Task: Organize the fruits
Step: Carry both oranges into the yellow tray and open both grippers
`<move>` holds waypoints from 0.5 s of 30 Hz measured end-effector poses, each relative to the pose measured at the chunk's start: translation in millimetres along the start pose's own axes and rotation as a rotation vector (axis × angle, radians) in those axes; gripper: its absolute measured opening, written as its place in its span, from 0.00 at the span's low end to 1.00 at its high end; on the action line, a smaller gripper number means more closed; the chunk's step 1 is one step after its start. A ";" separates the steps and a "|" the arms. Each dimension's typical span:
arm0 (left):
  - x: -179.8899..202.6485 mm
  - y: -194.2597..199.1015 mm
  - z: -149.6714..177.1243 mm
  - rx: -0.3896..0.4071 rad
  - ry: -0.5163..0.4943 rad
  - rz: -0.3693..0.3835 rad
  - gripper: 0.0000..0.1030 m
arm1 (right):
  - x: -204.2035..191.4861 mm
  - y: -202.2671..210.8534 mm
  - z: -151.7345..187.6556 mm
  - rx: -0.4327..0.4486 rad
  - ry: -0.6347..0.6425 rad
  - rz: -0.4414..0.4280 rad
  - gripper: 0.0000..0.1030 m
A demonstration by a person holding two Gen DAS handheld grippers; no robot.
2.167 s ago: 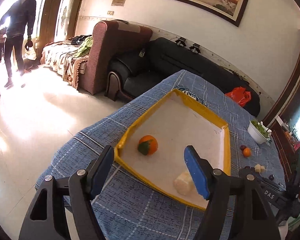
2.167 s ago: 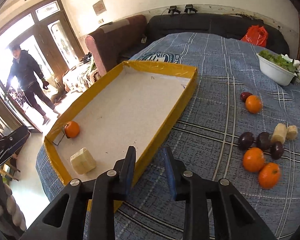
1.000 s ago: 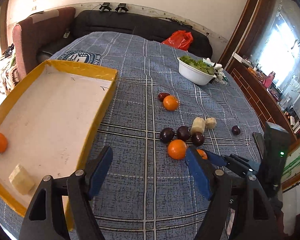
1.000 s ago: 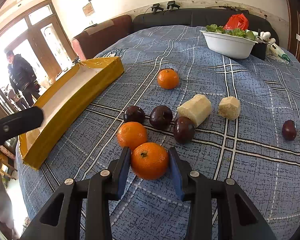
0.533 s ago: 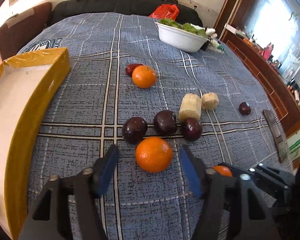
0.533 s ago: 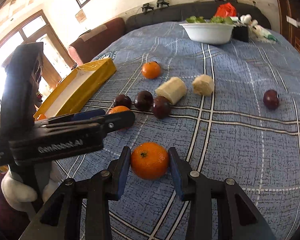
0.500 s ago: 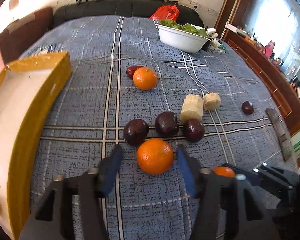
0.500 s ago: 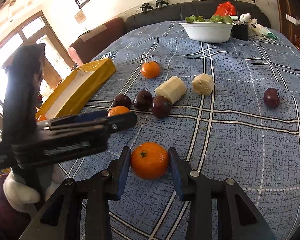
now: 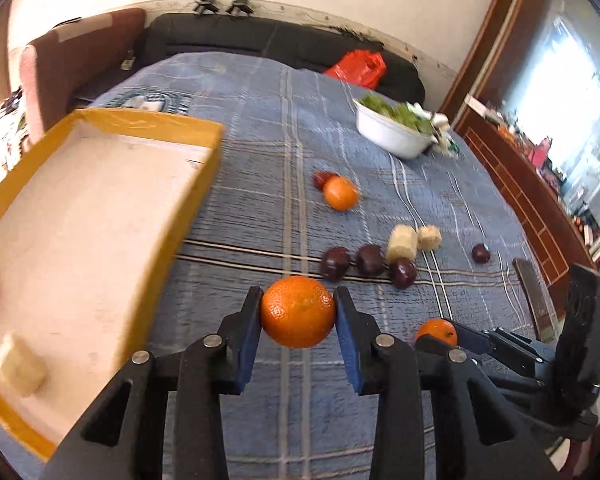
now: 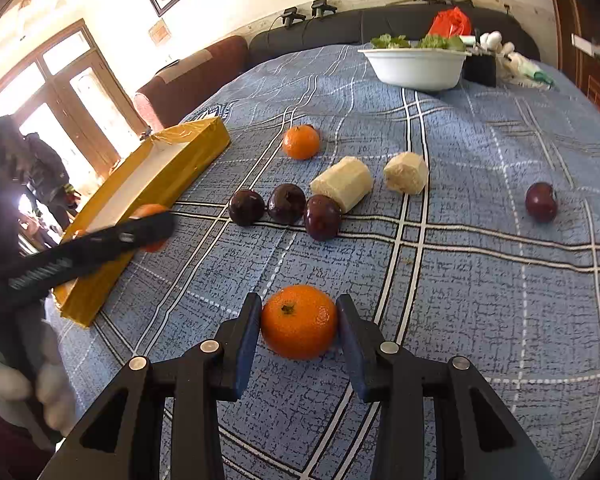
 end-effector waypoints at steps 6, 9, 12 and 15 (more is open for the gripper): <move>-73.3 61.9 -9.9 0.112 0.092 -0.071 0.34 | -48.9 13.2 -21.7 0.031 0.079 -0.023 0.41; -115.0 82.2 -16.0 0.144 0.141 -0.114 0.34 | -96.0 16.3 -42.1 0.045 0.158 -0.065 0.41; -150.0 93.4 -21.5 0.157 0.168 -0.164 0.34 | -144.5 10.0 -58.1 0.034 0.224 -0.118 0.41; -182.9 97.0 -25.1 0.151 0.191 -0.201 0.34 | -189.5 -2.0 -68.1 0.018 0.283 -0.163 0.41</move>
Point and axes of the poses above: each gripper's, at about its wrist camera, not at the fingertips, and y roughly against the way its jaws point, x to its right, z to its underside, the point moved 10 cm from there along -y, roughly the way its jaws point, and after that the axes turned 5 degrees about -x, right-handed, at the moved point
